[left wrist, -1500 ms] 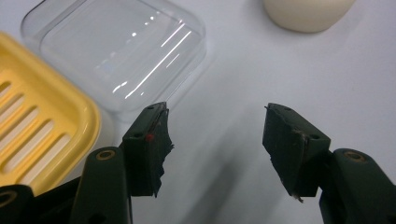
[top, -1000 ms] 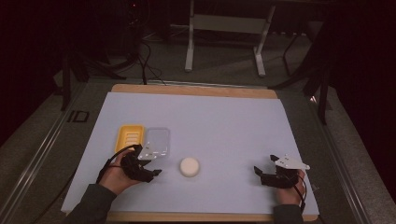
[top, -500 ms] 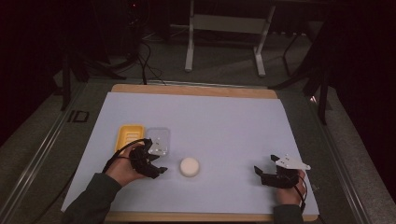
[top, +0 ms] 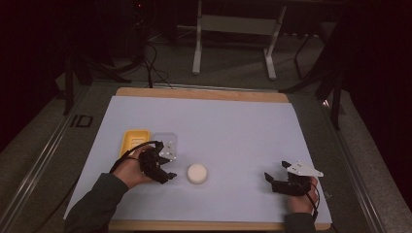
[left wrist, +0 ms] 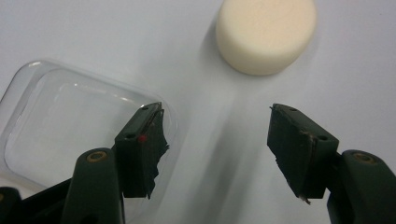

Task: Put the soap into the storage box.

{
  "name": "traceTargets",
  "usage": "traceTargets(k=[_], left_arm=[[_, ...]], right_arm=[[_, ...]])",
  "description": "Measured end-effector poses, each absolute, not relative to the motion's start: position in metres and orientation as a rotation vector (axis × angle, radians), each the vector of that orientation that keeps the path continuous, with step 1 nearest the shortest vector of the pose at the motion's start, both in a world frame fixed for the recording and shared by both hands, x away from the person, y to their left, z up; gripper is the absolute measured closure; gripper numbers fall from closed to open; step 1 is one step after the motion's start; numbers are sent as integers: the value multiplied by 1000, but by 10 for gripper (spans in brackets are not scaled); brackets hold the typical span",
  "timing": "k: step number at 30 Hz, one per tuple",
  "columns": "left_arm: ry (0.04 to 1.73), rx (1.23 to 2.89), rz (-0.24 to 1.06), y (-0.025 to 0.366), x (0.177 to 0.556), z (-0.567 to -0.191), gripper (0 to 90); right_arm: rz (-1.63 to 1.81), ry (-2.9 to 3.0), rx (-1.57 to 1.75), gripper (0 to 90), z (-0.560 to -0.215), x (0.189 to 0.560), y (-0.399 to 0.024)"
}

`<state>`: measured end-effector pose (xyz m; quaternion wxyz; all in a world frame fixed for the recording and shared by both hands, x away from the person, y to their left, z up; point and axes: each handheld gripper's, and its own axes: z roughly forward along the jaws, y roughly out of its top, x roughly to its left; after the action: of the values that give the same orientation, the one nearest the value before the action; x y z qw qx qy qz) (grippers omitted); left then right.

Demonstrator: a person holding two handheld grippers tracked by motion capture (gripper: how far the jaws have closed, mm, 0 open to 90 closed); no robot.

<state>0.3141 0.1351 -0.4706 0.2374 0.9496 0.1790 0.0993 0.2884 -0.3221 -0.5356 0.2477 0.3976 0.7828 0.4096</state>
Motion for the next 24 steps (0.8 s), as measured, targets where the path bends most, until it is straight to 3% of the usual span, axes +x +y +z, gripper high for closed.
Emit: traceTargets(k=[13,24], left_arm=[[445,2642,222,122,322,-469,359],[407,2680,207,109,323,-469,278]], right_arm=[[1120,2131,1082,155,-536,288,-322],[1121,2128,1082,155,-536,288,-322]])
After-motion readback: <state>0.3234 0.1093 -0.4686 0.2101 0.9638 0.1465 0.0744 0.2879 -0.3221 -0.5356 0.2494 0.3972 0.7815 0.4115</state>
